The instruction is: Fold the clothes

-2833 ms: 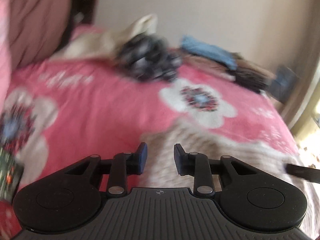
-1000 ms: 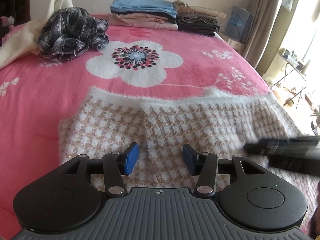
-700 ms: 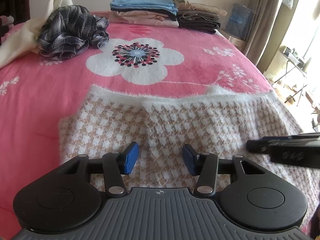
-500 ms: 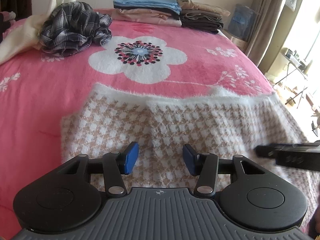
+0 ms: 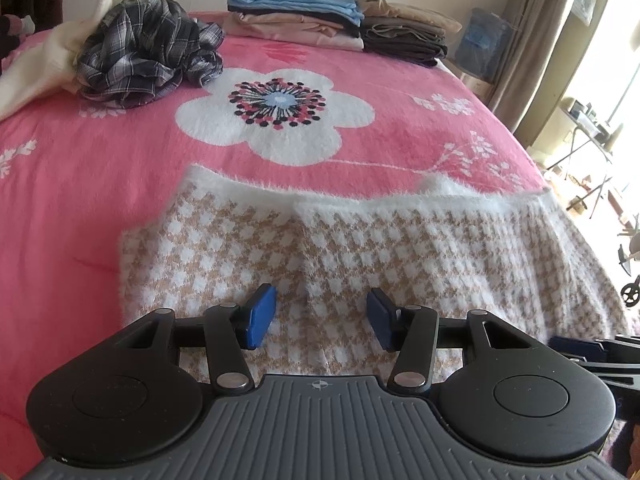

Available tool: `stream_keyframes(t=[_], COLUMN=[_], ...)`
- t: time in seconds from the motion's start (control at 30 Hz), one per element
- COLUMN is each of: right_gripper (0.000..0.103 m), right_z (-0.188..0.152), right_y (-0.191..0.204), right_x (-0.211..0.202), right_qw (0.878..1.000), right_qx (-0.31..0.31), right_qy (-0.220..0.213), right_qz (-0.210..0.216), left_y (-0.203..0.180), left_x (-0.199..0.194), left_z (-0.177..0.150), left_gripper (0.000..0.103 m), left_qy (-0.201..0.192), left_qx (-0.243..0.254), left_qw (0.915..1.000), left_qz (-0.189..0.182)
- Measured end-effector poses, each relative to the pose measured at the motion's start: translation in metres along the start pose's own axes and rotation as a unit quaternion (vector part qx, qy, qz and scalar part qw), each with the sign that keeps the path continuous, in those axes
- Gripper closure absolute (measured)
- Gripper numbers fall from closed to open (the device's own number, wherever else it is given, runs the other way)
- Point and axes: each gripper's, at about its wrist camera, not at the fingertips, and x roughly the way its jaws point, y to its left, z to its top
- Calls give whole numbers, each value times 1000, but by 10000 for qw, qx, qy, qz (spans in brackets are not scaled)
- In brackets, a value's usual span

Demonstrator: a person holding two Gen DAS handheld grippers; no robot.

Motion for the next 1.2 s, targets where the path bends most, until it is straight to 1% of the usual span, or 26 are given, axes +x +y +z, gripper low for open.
stream_keyframes(t=[0.07,0.13,0.17,0.23,0.27,0.37,0.4,0.47,0.5,0.53,0.57,0.67,0.7,0.73,0.8,0.87,1.0,1.1,1.17,1.2], right_gripper=[67,67,66,67,66,66,67,67,67,67,67,68,69,70,81,82,81,80,80,79], right_z=[4,4,1,-6,-12,-34,-41,-55,-61,-64,-66,-73,-74,-75,-76,-76,-78,-80,-81,-82], right_y=[-5,-3,-2,0,0,3,3,0,-3,-11,-21,-54,-69,-85,-113,-122,-116,-109,-112,-116], right_x=[-9,-25,-33,-48,-52,-52,-49,-46,-45,-45,-45,-45,-46,-47,-50,-55,-58,-59,-60,-62], right_qw=[9997,9997,9995,9984,9977,9955,9949,9935,9929,9932,9940,9954,9971,9982,9985,9972,9961,9940,9922,9912], right_qx=[238,141,23,-205,-295,-600,-695,-828,-879,-882,-857,-714,-471,-227,240,535,431,262,364,463], right_qy=[-51,-219,-322,-517,-576,-627,-622,-688,-714,-711,-668,-544,-516,-487,-444,-489,-616,-674,-680,-697], right_qz=[73,-12,18,101,206,375,375,368,354,278,112,-328,-301,-273,-219,-189,-467,-818,-983,-1030], left_y=[-1,-1,-2,-3,-4,-30,-40,-62,-71,-78,-78,-72,-68,-61,-45,-27,0,5,3,2], left_x=[-6,-19,-27,-47,-56,-72,-75,-76,-73,-67,-62,-57,-57,-57,-57,-58,-64,-76,-82,-85], left_z=[0,0,-2,-7,-10,-33,-43,-63,-73,-81,-85,-87,-85,-82,-78,-78,-80,-82,-83,-83], left_gripper=[52,52,52,52,52,52,52,52,52,52,52,51,51,51,53,55,56,56,55,53], left_qy=[-186,-456,-574,-781,-823,-620,-526,-312,-174,0,113,277,348,431,604,786,1129,1164,1167,1138], left_qx=[130,239,266,274,308,648,820,1246,1465,1650,1743,1871,1833,1726,1489,1226,604,255,148,136], left_qw=[9995,9978,9972,9965,9961,9923,9900,9846,9824,9816,9812,9800,9809,9828,9867,9893,9917,9923,9916,9913], left_qz=[206,409,387,133,-81,-857,-1018,-1183,-1143,-961,-826,-619,-556,-498,-249,-73,140,345,544,646])
